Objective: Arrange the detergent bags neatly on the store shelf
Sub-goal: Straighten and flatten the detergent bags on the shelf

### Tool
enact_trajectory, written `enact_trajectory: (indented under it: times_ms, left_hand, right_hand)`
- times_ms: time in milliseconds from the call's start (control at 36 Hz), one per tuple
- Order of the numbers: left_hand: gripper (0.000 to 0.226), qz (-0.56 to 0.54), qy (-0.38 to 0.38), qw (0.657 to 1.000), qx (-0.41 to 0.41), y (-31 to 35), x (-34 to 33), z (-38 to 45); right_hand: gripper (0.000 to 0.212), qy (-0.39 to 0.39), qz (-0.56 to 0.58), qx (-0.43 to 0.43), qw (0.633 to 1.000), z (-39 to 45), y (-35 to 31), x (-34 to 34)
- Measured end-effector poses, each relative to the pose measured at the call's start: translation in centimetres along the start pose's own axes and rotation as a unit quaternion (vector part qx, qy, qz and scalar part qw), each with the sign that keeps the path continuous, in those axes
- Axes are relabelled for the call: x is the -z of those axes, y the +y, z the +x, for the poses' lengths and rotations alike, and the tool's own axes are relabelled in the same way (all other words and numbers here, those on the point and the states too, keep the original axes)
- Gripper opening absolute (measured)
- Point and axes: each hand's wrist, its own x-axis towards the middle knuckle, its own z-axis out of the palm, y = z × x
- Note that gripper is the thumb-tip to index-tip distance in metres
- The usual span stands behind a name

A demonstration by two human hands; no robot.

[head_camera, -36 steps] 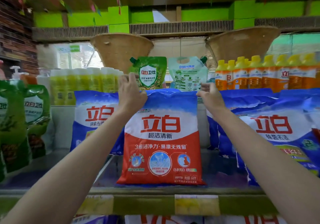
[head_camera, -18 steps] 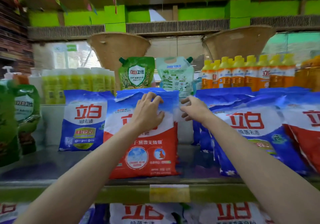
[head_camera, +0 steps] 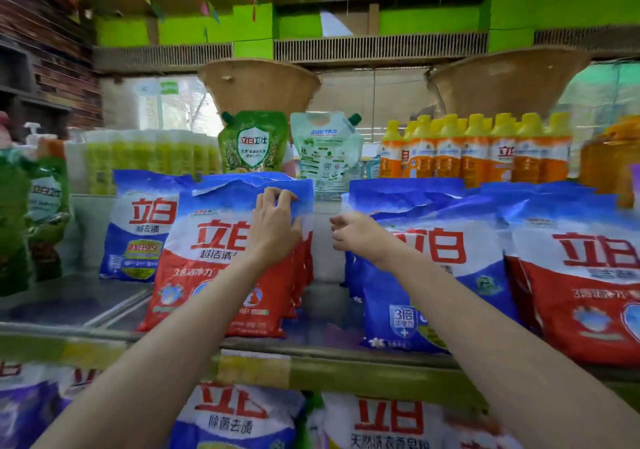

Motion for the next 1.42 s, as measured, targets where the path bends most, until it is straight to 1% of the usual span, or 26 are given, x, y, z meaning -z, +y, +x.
enact_trajectory:
  times_ms: [56, 111, 167, 250, 278, 361, 417, 472, 611, 694, 778, 889, 917, 972, 1000, 1056, 1111, 1139, 1194, 1222, 1250, 1306, 1361, 1417]
  left_hand:
    - [0.037, 0.005, 0.004, 1.000, 0.011, -0.7, 0.6, -0.1]
    - [0.038, 0.009, 0.001, 1.000, 0.021, -1.6, 1.4, -0.1]
    - [0.039, 0.015, 0.006, 0.999, 0.029, -2.8, 2.1, 0.0]
    - [0.043, 0.018, 0.011, 0.999, 0.051, -4.7, 2.9, 0.1]
    - [0.044, 0.020, 0.006, 0.998, 0.053, -5.2, 3.1, 0.1]
    - [0.048, 0.020, 0.003, 0.999, 0.039, -6.4, 3.3, -0.3]
    - [0.050, 0.023, 0.001, 1.000, 0.013, -6.7, 3.1, -0.6]
    - [0.053, 0.028, -0.007, 1.000, -0.008, -6.8, 2.9, -0.7]
    - [0.055, 0.019, -0.020, 0.999, -0.030, -6.1, 2.3, 0.1]
    - [0.052, -0.004, -0.020, 0.999, -0.032, -5.9, 1.6, 0.7]
    - [0.049, -0.013, -0.012, 0.999, -0.028, -5.7, 0.8, 0.9]
    - [0.042, -0.019, 0.041, 0.999, -0.010, -6.1, 0.7, 0.8]
    - [0.041, -0.017, 0.056, 0.998, -0.001, -6.5, 1.0, 0.8]
    - [0.041, -0.014, 0.084, 0.995, 0.041, -7.6, 1.7, 0.8]
    - [0.044, -0.008, 0.091, 0.993, 0.076, -8.3, 2.1, 0.9]
    - [0.053, 0.022, 0.087, 0.983, 0.161, -9.8, 3.0, 0.8]
    - [0.065, 0.039, 0.065, 0.967, 0.245, -11.2, 3.7, 0.5]
    - [0.072, 0.031, 0.051, 0.957, 0.285, -11.8, 3.9, 0.3]
    - [0.083, -0.035, 0.031, 0.934, 0.353, -12.8, 4.1, 0.2]
    - [0.084, -0.073, 0.024, 0.924, 0.375, -13.2, 4.0, 0.2]
    - [0.083, -0.093, 0.019, 0.919, 0.384, -13.4, 3.9, 0.2]
    - [0.077, -0.104, 0.030, 0.920, 0.377, -13.5, 3.7, 0.2]
    - [0.062, -0.133, 0.101, 0.917, 0.362, -12.8, 3.4, 0.3]
    - [0.042, -0.147, 0.181, 0.912, 0.338, -11.9, 3.3, 0.5]
  right_hand:
    - [0.014, -0.012, -0.029, -0.004, 0.999, 0.2, -0.1, -1.1]
    - [0.022, 0.003, -0.044, -0.008, 0.999, 0.4, -0.1, -2.0]
    - [0.011, 0.009, -0.045, -0.002, 0.999, 0.9, 0.3, -2.8]
    - [0.040, 0.020, -0.050, -0.004, 0.999, 1.7, 0.2, -3.3]
    - [0.044, 0.028, -0.041, 0.003, 0.999, 1.9, 0.0, -3.5]
    - [0.044, 0.058, 0.012, 0.026, 0.998, 3.1, -0.3, -4.9]
    - [0.045, 0.060, 0.047, 0.036, 0.996, 3.9, -0.8, -6.1]
    - [0.050, 0.051, 0.078, 0.038, 0.995, 5.2, -1.0, -7.1]
    - [0.064, 0.061, 0.082, 0.032, 0.994, 9.4, 0.1, -8.7]
    - [0.065, 0.068, 0.069, 0.049, 0.994, 8.3, -0.1, -9.1]
    - [0.065, 0.115, 0.104, 0.050, 0.987, 7.2, -0.1, -9.3]
    - [0.065, 0.181, 0.127, 0.030, 0.975, 6.8, -0.2, -10.4]
    - [0.062, 0.210, 0.126, 0.024, 0.969, 6.9, -0.2, -10.6]
    - [0.047, 0.268, 0.115, 0.008, 0.957, 6.9, -0.3, -10.4]
    - [0.039, 0.272, 0.108, -0.006, 0.956, 6.8, -0.3, -10.2]
    - [0.032, 0.245, 0.094, -0.038, 0.964, 6.8, -0.4, -9.6]
    - [0.034, 0.215, 0.081, -0.055, 0.972, 6.7, -0.3, -9.1]
    - [0.037, 0.205, 0.077, -0.060, 0.974, 6.6, -0.3, -8.9]
    - [0.043, 0.197, 0.056, -0.069, 0.976, 6.2, -0.3, -8.6]
    - [0.045, 0.197, 0.043, -0.072, 0.977, 6.1, -0.2, -8.4]
    - [0.045, 0.200, 0.032, -0.073, 0.977, 6.1, -0.2, -8.3]
    - [0.037, 0.211, 0.027, -0.061, 0.975, 6.1, -0.1, -8.2]
    - [0.025, 0.235, 0.038, -0.023, 0.971, 6.1, -0.3, -8.3]
    - [0.022, 0.262, 0.038, 0.024, 0.964, 6.1, -0.8, -8.3]
